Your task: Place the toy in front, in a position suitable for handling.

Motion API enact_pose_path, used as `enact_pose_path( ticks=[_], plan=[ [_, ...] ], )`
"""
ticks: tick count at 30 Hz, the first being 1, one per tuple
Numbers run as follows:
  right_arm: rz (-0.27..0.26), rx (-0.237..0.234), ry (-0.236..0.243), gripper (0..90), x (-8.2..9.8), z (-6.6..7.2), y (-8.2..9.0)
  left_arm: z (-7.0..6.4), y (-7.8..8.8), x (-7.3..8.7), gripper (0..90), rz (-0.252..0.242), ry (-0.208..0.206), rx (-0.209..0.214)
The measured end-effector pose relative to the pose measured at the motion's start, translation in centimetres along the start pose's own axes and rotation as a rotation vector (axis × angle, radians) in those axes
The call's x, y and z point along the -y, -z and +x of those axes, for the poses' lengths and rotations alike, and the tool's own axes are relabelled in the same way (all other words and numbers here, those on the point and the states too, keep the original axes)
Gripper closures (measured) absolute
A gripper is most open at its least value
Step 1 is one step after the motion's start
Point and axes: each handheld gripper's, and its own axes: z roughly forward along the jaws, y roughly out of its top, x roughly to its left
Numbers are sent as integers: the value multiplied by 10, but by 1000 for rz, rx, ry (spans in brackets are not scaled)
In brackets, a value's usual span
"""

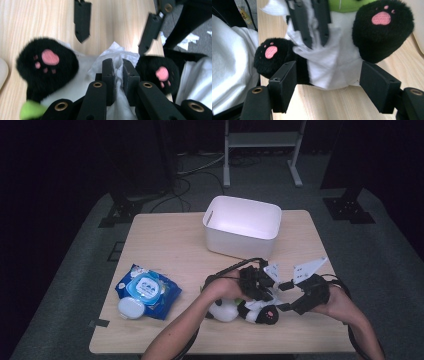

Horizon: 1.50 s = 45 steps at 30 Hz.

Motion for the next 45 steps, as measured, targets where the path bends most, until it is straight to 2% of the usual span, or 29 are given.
enact_pose_path(
  ticks=[4, 7, 11, 14, 19, 20, 25, 28, 31, 35, 38, 41, 45],
  plan=[
    [-4, 2, -1, 285, 1, -1, 2, 7, -6, -1, 824, 19, 13, -5],
    [-7, 1, 1, 284, 2, 0, 2, 9, -4, 1, 826, 5, 24, 8],
    [-6, 3, -5, 283, 2, -1, 4, 9, 3, -3, 825, -19, 17, 13],
    [-6, 5, -2, 283, 2, -1, 4, 12, 12, -9, 825, -29, 10, -5],
    [-9, 1, 2, 283, 1, -1, 3, 26, 22, -16, 825, -43, 19, -29],
    [-9, -1, -1, 282, 1, 0, 3, 29, 23, -17, 825, -53, 31, -34],
    [-17, 4, 1, 282, 3, -2, 6, 44, 28, -22, 825, -97, 53, -30],
    [-21, 4, -8, 282, 5, -2, 7, 50, 27, -23, 824, -83, 61, -55],
    [-16, -1, -8, 282, 5, -2, 6, 55, 20, -18, 824, -55, 86, -62],
    [-13, -3, -6, 282, 5, -2, 5, 56, 17, -11, 824, -66, 103, -42],
    [-15, -3, -10, 283, 4, -2, 6, 53, 22, -9, 823, -79, 95, -27],
    [-22, -5, -4, 282, 3, -1, 5, 49, 31, -5, 821, -74, 88, -35],
    [-20, -12, 9, 283, -1, 1, 1, 47, 42, 10, 820, -69, 106, -55]
  ],
)
